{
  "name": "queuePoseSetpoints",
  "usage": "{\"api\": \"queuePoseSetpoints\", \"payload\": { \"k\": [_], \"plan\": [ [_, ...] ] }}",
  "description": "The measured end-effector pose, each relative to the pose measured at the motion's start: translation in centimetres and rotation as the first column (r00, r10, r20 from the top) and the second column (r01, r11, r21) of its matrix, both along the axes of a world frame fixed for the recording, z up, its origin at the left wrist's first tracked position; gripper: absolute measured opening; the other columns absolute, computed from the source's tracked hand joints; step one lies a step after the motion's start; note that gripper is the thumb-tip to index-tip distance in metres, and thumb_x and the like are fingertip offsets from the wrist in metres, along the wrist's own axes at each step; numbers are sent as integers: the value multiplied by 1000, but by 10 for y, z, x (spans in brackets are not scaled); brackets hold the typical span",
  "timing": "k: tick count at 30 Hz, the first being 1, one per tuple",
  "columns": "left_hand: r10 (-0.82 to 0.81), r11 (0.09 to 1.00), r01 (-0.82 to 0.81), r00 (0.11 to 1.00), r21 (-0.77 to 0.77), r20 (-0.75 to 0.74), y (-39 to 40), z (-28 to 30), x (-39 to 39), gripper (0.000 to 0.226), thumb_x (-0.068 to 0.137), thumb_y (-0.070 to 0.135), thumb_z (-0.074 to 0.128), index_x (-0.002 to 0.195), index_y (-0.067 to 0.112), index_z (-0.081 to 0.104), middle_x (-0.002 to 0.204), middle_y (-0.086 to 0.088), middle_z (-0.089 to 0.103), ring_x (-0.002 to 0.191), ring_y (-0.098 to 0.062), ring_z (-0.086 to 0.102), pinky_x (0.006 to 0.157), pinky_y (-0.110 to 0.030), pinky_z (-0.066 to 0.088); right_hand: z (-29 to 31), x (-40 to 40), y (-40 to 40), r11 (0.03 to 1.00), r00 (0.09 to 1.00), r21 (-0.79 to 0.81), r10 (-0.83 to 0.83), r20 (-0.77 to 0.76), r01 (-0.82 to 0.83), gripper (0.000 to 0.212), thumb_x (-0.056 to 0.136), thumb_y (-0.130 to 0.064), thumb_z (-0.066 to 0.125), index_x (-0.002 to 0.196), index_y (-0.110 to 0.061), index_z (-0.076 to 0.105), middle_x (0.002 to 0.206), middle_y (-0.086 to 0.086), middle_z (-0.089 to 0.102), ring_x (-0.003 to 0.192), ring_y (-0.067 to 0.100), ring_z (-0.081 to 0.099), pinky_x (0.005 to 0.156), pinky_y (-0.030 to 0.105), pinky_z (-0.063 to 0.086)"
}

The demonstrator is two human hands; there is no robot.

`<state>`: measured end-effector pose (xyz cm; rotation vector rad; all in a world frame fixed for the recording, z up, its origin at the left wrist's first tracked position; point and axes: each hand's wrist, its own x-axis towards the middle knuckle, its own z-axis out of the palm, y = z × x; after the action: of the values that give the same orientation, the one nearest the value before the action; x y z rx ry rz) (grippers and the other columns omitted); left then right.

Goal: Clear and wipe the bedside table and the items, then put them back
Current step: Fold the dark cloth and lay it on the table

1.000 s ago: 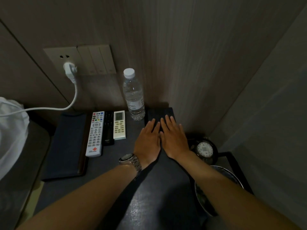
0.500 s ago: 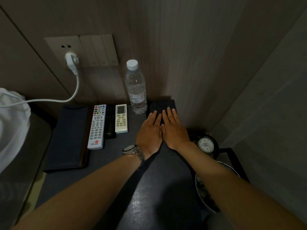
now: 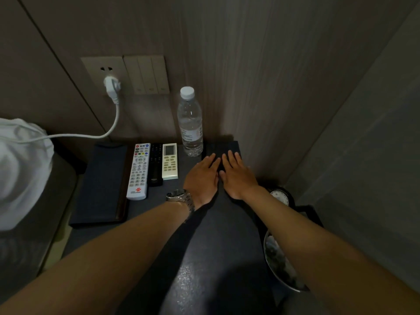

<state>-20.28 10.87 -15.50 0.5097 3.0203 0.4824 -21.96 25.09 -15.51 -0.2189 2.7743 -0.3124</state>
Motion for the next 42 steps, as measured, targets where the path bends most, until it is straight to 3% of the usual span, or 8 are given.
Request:
{"api": "queuePoseSetpoints", "payload": {
  "k": [8, 12, 14, 16, 18, 21, 29, 42],
  "plan": [
    [23, 997, -18, 998, -76, 62, -4, 8, 4, 56, 105, 27, 38, 157, 16, 20, 165, -3, 14, 151, -19, 16, 122, -32, 16, 1, -1, -11, 998, 1000, 61, 13, -14, -12, 60, 108, -39, 17, 157, -20, -10, 164, 2, -19, 151, 21, -18, 122, 48, -6],
    [-102, 954, 57, 985, -294, -138, 2, 26, -1, 55, 99, 28, 48, 150, 13, 35, 158, -10, 32, 147, -25, 27, 122, -38, 17, -2, -2, -14, 996, 999, 83, 31, -6, -31, 69, 106, -39, 31, 157, -20, -11, 164, 3, -22, 151, 23, -20, 121, 50, -7],
    [-221, 838, 68, 950, -541, -222, 7, 37, -15, 60, 98, 33, 46, 152, 12, 31, 160, -12, 26, 150, -28, 19, 124, -44, 6, -5, -1, -14, 994, 998, 99, 48, -33, -44, 71, 105, -39, 34, 158, -20, -9, 164, 4, -22, 150, 25, -21, 120, 51, -6],
    [-240, 629, -16, 947, -777, -214, 10, 47, -31, 65, 101, 40, 36, 155, 9, 18, 164, -14, 13, 152, -32, 6, 122, -48, -5, -7, 0, -15, 997, 998, 71, 36, -57, -32, 66, 107, -38, 27, 158, -18, -10, 164, 5, -22, 150, 24, -21, 121, 49, -5],
    [-203, 454, -92, 958, -886, -204, 9, 52, -41, 66, 102, 43, 28, 157, 7, 14, 164, -15, 11, 152, -34, 3, 120, -51, -10, -8, 1, -15, 998, 996, 58, 25, -82, -20, 64, 107, -36, 23, 157, -16, -11, 164, 5, -20, 151, 24, -19, 121, 47, -3],
    [-258, 325, -53, 956, -944, -143, 6, 55, -48, 68, 97, 45, 45, 154, 13, 27, 161, -13, 25, 151, -34, 12, 118, -54, -8, -10, 1, -15, 998, 994, 63, 31, -107, -24, 63, 107, -36, 22, 158, -15, -10, 165, 6, -18, 152, 25, -16, 123, 46, 1],
    [-383, 249, -44, 913, -968, -140, -8, 53, -53, 56, 88, 32, 68, 141, 23, 51, 149, -7, 47, 143, -34, 32, 119, -54, 8, -12, -1, -16, 996, 993, 81, 38, -114, -29, 64, 107, -37, 22, 157, -16, -12, 164, 5, -19, 152, 24, -16, 124, 45, 2],
    [-360, 285, -57, 919, -957, -162, -27, 51, -45, 67, 91, 39, 58, 150, 18, 36, 158, -10, 32, 150, -32, 18, 119, -54, -5, -12, -4, -30, 997, 992, 80, 14, -121, -5, 63, 107, -37, 21, 157, -14, -10, 165, 7, -17, 152, 26, -15, 125, 44, 2]
  ]
}}
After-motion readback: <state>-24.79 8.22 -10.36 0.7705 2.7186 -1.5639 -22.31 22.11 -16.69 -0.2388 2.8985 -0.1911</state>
